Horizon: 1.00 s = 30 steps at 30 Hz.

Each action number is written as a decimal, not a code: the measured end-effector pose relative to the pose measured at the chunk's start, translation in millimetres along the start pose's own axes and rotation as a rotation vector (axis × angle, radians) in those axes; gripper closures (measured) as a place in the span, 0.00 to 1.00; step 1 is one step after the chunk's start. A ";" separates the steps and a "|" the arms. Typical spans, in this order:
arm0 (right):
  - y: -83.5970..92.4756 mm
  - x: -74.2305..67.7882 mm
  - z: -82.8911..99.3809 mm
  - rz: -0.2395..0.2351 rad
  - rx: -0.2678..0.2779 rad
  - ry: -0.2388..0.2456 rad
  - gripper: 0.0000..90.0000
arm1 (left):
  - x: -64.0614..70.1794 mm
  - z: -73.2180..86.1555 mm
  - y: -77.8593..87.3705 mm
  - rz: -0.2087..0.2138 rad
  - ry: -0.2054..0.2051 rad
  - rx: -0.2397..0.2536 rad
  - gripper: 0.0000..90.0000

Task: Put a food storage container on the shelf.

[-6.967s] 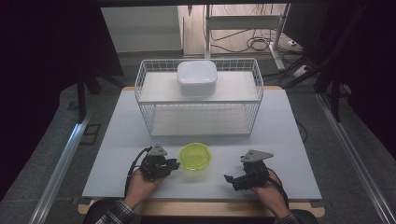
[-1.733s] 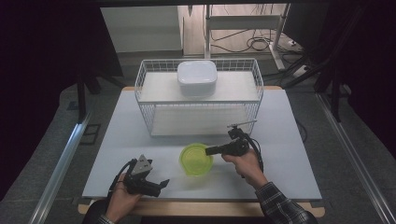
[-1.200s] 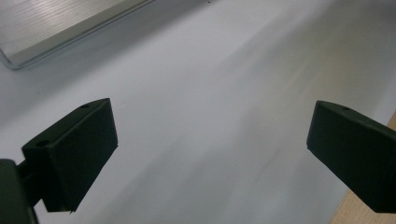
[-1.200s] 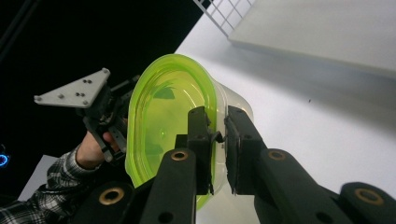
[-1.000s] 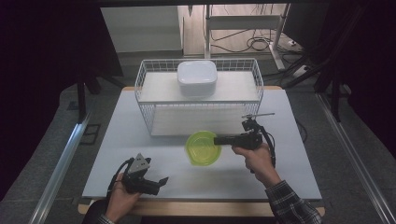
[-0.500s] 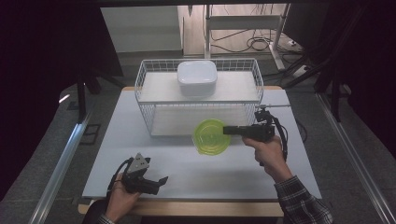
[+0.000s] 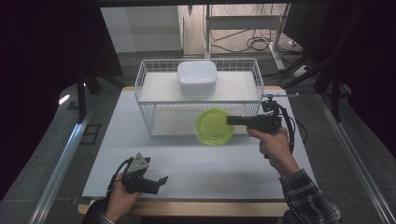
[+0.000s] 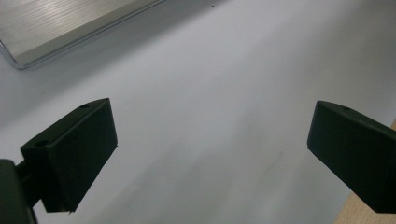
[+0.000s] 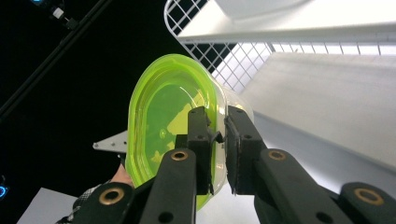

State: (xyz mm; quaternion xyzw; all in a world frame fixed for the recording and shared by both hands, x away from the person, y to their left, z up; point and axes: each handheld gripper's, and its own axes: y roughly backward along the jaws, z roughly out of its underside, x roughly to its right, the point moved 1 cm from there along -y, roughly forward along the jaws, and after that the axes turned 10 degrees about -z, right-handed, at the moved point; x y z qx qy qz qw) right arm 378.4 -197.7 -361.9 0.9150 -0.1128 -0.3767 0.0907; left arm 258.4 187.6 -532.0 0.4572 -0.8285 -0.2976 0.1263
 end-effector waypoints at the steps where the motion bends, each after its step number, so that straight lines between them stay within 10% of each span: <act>1: 0.5 -1.8 -2.5 -0.001 0.003 0.002 0.91 | 0.0 0.0 0.0 0.000 0.001 0.000 0.02; 30: -8.5 -30.3 -75.7 0.004 0.083 0.040 0.91 | -1.5 0.3 -0.4 0.008 0.015 -0.001 0.02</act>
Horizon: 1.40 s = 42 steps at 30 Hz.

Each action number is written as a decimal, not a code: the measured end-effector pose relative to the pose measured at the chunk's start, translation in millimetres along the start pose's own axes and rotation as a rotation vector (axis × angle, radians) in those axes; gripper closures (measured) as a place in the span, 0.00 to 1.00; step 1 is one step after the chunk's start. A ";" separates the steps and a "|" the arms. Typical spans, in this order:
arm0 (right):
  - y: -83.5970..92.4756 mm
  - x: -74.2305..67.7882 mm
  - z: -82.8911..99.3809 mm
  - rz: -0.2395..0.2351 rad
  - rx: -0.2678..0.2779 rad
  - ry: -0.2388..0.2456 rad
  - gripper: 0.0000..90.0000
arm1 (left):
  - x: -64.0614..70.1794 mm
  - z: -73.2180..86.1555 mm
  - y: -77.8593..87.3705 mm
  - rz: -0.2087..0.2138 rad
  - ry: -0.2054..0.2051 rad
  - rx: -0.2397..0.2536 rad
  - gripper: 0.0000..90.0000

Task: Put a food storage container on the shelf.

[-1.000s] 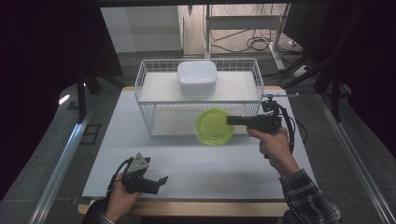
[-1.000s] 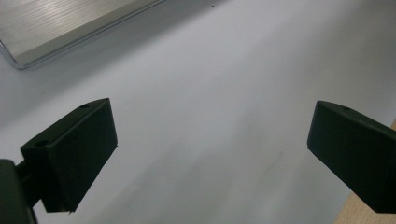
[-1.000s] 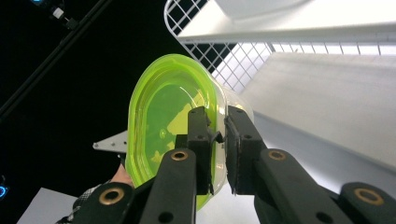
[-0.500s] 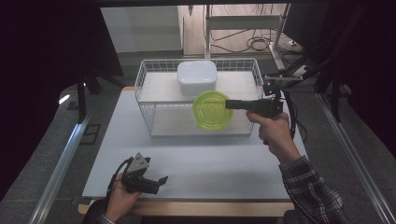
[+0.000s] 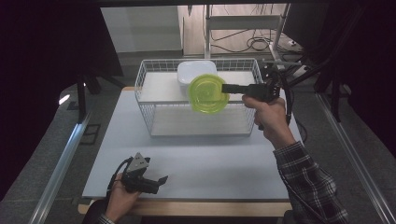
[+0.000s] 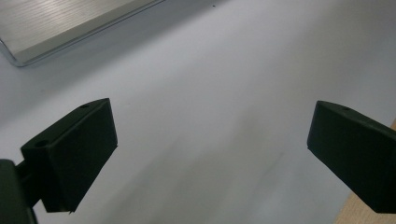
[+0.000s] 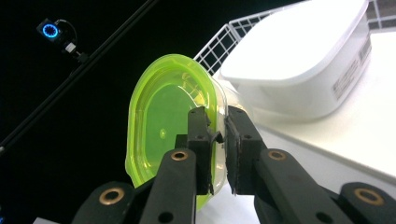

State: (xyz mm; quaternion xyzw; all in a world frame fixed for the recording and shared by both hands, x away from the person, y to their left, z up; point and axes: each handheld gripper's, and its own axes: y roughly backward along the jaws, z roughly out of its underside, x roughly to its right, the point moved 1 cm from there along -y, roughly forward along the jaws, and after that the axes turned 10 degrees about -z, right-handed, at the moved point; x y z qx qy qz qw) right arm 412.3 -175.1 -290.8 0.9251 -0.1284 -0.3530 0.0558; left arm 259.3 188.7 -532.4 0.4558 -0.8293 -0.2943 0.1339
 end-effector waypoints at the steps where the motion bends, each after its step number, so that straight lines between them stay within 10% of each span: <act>1: -0.4 -0.3 -2.2 0.003 0.002 0.002 0.91 | 0.0 0.0 0.0 0.000 0.000 0.000 0.02; 42: -46.0 7.8 -76.7 0.195 0.070 0.050 0.91 | 2.0 -0.3 -0.1 0.025 -0.004 -0.001 0.02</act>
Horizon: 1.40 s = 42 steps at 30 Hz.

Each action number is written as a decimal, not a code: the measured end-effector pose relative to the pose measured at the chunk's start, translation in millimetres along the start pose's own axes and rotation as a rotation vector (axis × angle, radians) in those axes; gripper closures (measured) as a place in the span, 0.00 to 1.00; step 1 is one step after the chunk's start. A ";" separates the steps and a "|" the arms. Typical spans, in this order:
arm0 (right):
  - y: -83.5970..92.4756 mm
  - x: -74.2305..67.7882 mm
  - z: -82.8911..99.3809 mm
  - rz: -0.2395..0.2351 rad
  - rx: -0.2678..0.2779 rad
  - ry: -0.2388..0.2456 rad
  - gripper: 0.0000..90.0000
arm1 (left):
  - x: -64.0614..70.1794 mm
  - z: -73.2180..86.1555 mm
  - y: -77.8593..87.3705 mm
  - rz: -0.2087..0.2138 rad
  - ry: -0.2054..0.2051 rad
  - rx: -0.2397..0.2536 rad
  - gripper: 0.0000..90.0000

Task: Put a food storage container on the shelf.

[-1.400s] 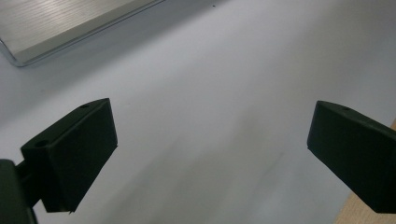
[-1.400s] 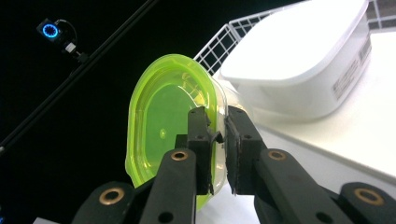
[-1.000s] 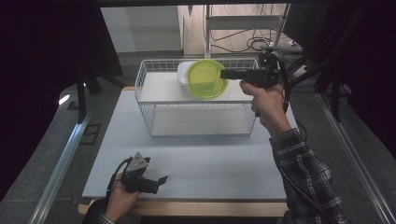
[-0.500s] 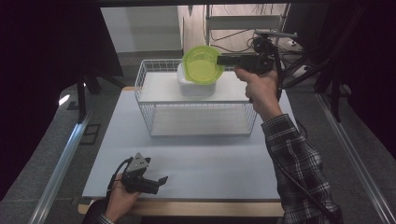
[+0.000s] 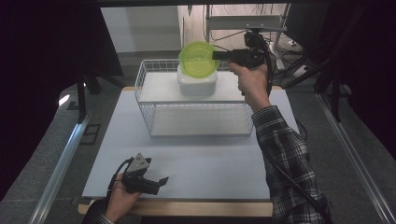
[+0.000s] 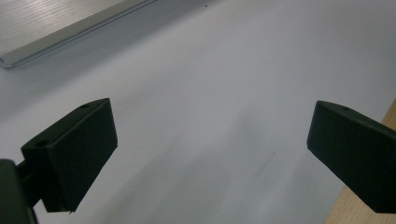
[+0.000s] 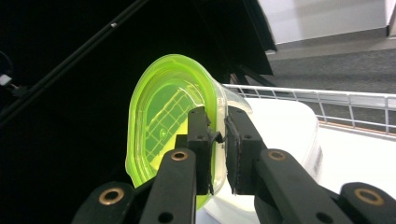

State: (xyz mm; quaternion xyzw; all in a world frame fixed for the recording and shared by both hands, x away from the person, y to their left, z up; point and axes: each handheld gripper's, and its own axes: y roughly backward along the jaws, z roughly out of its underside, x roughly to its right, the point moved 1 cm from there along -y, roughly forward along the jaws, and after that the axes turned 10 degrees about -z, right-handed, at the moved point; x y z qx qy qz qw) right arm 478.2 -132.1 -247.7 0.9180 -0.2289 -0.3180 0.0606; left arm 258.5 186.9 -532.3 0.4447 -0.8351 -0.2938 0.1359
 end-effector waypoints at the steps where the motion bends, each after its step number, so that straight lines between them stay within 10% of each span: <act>1: -1.3 0.1 -0.2 0.004 -0.001 -0.003 0.91 | 0.1 0.0 0.0 0.001 -0.001 0.000 0.02; 33: -25.9 14.1 -8.0 0.168 -0.016 -0.023 0.73 | 3.5 -0.2 -1.2 0.013 -0.019 -0.008 0.02; 42: -23.5 10.4 -6.7 0.117 -0.002 0.037 0.30 | 3.5 -0.1 -1.2 0.014 -0.019 -0.009 0.02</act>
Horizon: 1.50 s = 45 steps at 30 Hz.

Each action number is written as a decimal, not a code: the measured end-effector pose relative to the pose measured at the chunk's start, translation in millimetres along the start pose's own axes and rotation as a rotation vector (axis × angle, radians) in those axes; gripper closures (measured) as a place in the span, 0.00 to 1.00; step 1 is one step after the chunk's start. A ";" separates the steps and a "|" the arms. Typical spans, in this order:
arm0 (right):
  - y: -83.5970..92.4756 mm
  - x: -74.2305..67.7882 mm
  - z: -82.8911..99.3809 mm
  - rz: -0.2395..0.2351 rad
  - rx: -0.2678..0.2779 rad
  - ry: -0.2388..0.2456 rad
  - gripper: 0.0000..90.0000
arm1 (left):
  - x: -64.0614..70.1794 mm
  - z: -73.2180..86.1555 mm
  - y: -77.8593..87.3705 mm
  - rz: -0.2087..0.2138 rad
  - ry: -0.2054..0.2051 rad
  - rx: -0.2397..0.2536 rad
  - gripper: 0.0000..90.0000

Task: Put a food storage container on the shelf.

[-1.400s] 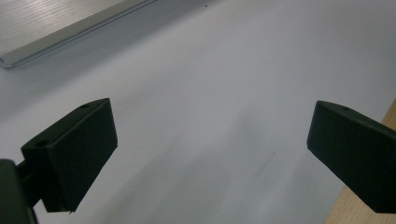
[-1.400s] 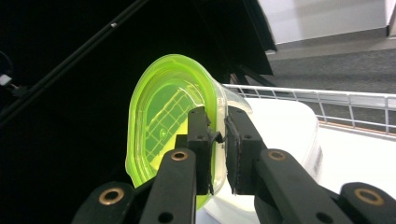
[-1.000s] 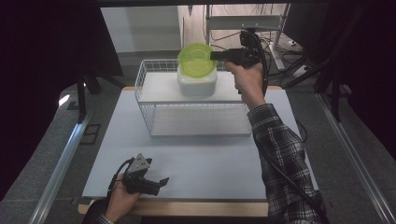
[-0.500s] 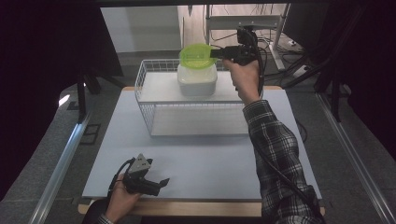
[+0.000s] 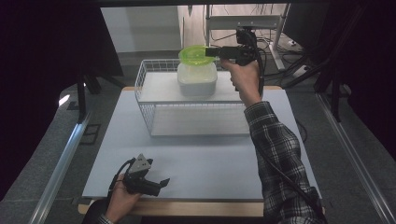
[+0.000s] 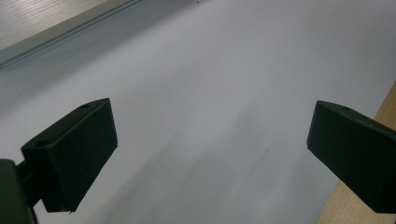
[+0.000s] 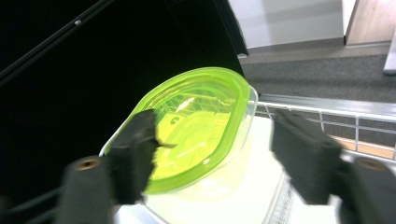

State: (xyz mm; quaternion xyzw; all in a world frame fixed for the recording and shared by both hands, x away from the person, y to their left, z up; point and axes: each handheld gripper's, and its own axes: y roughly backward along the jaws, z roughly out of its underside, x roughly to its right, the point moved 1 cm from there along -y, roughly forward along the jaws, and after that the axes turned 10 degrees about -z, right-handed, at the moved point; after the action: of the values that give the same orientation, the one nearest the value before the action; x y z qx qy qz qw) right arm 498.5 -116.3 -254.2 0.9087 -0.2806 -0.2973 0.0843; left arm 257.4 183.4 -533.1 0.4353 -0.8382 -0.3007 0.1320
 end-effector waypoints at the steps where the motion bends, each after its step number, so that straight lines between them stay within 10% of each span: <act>1: 0.6 -0.6 1.2 0.000 -0.001 0.010 0.27 | 0.0 0.0 0.0 0.000 0.001 0.001 0.02; 12: 10.2 -6.8 18.3 0.000 -0.020 0.151 0.11 | -0.2 -0.1 -0.3 0.001 0.001 -0.001 0.02; 45: 35.3 -21.3 74.8 -0.016 -0.080 0.326 0.05 | 0.1 -0.2 -0.8 0.011 0.003 0.002 0.02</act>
State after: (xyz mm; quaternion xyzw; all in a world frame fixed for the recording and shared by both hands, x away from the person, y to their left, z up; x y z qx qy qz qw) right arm 424.2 -132.6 -292.9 0.9431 -0.2438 -0.1574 0.1625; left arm 257.9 182.9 -533.4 0.4311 -0.8407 -0.2987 0.1345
